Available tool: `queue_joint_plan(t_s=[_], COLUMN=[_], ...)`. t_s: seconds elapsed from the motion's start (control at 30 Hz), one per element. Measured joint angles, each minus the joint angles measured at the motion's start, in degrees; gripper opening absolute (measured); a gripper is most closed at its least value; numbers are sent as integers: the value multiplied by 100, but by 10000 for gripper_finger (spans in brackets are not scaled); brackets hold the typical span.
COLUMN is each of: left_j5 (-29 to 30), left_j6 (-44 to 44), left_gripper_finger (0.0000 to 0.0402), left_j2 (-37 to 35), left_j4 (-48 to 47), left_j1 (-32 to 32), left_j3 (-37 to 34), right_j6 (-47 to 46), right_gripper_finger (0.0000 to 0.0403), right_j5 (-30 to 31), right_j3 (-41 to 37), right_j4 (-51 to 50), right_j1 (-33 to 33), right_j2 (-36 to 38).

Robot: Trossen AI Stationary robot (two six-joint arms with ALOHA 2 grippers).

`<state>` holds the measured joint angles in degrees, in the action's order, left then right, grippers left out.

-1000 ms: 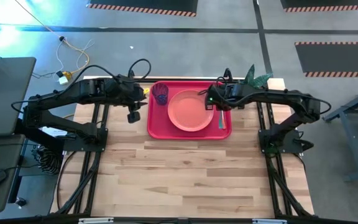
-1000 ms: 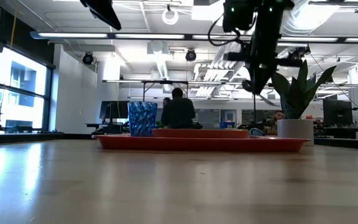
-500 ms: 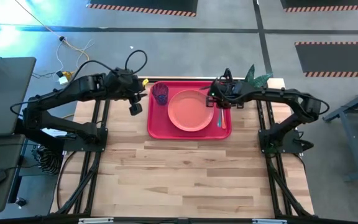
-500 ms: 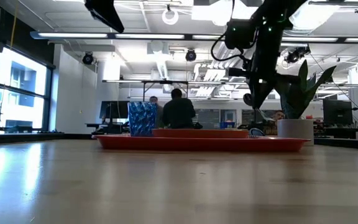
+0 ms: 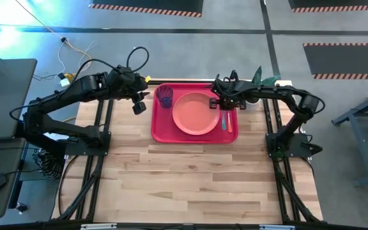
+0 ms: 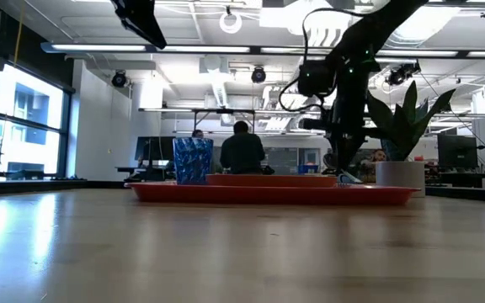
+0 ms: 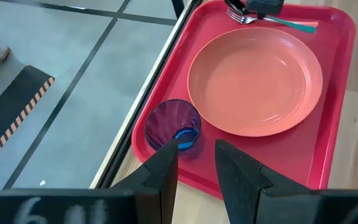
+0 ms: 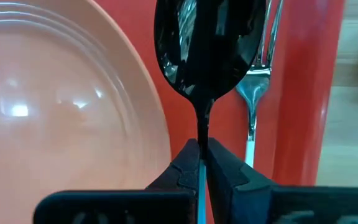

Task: Pick and place plate/cup/fork/spoon on tray
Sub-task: Put the blue spoon to the left of the orange fork on the red tray

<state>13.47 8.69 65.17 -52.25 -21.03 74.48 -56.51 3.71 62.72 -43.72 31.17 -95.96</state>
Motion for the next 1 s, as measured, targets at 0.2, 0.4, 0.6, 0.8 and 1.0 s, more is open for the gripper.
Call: queue_joint_plan(t_s=[0.2,0.4,0.6,0.8,1.0], left_j5=[0,0,-2,-2,-24], left_j6=[0,17,55,96,107], left_gripper_finger=[97,97,97,97,97], left_j2=[0,14,132,298,385], left_j4=[0,9,22,22,22], left_j1=[-93,-210,-327,-339,-339], left_j3=[0,0,0,0,0], right_j6=[125,154,260,263,284], right_gripper_finger=[0,0,0,0,0], right_j5=[-131,-244,-332,-425,-429], right_j3=[0,1,2,2,2], right_j4=[43,155,194,227,241], right_j1=[132,147,149,149,260], right_j2=[-237,-331,-548,-727,-726])
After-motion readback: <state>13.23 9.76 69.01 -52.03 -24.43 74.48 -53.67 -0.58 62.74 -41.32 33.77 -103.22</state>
